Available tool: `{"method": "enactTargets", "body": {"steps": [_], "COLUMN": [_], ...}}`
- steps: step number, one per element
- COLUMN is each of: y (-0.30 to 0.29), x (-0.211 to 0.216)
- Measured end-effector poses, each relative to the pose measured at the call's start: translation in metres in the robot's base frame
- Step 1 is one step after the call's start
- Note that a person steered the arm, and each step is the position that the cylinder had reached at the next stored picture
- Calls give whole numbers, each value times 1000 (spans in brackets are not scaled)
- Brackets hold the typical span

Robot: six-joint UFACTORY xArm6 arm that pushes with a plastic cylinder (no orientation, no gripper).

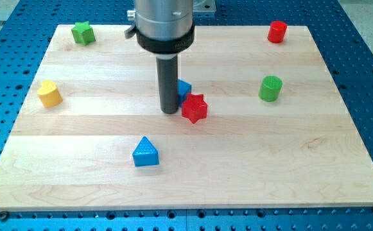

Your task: Move the cube at the right center of the board

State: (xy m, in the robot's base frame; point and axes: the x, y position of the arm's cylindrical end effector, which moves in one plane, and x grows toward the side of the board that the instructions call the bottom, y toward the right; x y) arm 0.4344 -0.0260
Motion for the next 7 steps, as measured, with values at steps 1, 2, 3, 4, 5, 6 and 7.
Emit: {"method": "enactTargets", "body": {"steps": [1,2,3,4,5,6,7], "y": [-9,-10,15,44,71,92,120], "x": [-5,-18,-38,-55,-55,-56,-81]}}
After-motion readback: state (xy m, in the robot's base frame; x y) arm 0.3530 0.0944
